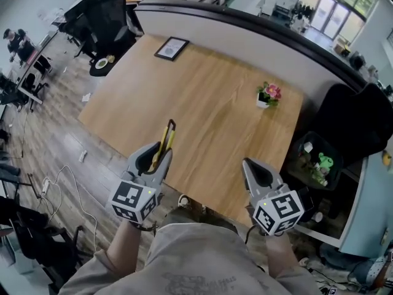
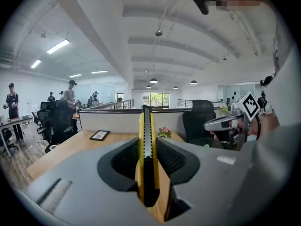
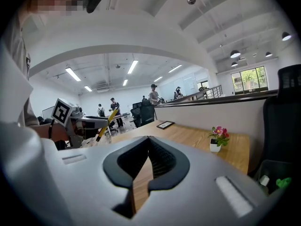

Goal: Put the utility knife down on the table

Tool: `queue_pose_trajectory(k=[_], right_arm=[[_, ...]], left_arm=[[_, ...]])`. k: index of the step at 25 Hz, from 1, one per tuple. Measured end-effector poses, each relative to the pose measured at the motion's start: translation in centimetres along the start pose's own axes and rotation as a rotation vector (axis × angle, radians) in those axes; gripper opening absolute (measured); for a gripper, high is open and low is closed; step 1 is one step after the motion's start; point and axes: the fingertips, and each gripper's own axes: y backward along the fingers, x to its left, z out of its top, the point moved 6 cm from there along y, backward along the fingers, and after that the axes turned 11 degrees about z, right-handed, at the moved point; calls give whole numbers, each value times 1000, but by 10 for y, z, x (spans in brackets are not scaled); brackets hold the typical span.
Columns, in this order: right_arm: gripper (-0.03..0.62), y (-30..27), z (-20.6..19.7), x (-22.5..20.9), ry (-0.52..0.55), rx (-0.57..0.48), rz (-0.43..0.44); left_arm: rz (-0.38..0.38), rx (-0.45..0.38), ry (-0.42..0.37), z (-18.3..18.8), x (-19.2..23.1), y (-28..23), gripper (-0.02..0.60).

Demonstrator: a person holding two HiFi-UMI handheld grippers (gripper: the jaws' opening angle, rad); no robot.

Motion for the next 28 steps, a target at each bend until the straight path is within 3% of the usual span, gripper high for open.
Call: queue_pose_trajectory(k=[11, 28], right_arm=[[11, -32, -7, -21, -39, 9, -80], [11, -77, -69, -50, -186, 111, -236]], left_arm=[[-91, 70, -77, -17, 4, -82, 112], [-262, 327, -107, -121, 19, -216, 112]])
